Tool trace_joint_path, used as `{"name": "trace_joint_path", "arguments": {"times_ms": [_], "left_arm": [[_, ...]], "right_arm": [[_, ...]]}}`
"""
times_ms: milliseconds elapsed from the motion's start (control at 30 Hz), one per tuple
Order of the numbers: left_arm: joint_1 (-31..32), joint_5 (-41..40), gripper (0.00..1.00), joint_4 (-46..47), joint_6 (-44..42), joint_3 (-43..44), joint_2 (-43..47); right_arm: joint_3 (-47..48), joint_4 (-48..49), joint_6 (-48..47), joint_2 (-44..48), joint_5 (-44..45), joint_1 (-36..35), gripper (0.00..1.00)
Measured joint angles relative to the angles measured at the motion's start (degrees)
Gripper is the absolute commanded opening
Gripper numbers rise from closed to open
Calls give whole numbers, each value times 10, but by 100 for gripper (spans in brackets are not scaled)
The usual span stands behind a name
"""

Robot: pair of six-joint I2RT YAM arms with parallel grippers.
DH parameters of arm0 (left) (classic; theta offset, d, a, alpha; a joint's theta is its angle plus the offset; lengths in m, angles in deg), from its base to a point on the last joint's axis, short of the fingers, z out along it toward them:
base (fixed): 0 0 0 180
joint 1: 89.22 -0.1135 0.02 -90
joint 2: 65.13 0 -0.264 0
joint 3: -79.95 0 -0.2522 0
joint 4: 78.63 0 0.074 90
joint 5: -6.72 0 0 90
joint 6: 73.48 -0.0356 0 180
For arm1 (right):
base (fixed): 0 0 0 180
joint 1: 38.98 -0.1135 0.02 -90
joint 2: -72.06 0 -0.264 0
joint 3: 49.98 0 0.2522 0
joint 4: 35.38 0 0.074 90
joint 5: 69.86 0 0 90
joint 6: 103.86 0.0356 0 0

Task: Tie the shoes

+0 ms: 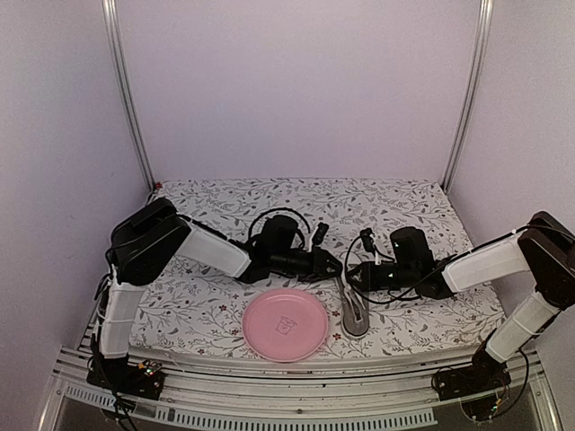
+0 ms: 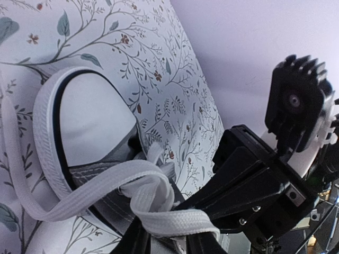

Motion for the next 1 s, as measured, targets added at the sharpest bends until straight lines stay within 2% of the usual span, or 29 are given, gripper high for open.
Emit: {"name": "trace_joint_path", "arguments": {"times_ms": [267,400,533,633,733,867,967,1000], "left_arm": [[-1,8,1,20,18,1,-11],[-2,13,0,24,24,1,-11],[-7,15,0,33,25,-5,-9],[-13,17,0,24,21,-20,-2],[-23,29,0,-8,0,-20,5],[-32,43,0,-89,-57,-4,21],[-33,42,0,-204,-136,41,32],[-33,42,0,-214,-145,45,34]], "right_arm": [[-2,4,-1,1,-4,0,2],[-3,3,-1,5,-4,0,2],[-6,2,0,15,-2,0,17],[-10,-5,-2,37,4,0,42],[-15,-17,-8,69,15,3,55],[-19,-40,-20,106,32,11,65],[-19,-58,-30,124,46,16,69],[-19,-64,-34,127,49,17,71]]}}
